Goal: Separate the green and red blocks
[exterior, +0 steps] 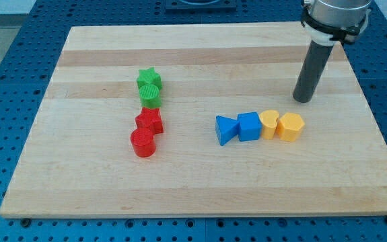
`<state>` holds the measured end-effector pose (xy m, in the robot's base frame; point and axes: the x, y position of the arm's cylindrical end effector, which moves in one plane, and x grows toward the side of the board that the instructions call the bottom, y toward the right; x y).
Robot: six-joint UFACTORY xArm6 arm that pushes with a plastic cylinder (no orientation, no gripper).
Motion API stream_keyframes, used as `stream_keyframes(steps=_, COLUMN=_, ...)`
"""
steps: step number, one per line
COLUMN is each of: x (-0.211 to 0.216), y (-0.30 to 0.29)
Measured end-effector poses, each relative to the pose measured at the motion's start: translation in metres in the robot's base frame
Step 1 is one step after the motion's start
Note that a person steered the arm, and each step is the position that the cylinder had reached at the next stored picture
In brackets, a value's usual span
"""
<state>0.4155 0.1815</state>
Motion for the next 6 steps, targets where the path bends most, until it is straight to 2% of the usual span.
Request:
stream_keyframes(steps=1, x=-0.009, y=-0.003)
stream_keyframes(steps=3, x=-0.077, y=-0.095)
stream_keyframes(steps=4, x=-0.077, y=-0.106)
stream_keyframes(steps=6, x=-0.040, y=-0.172)
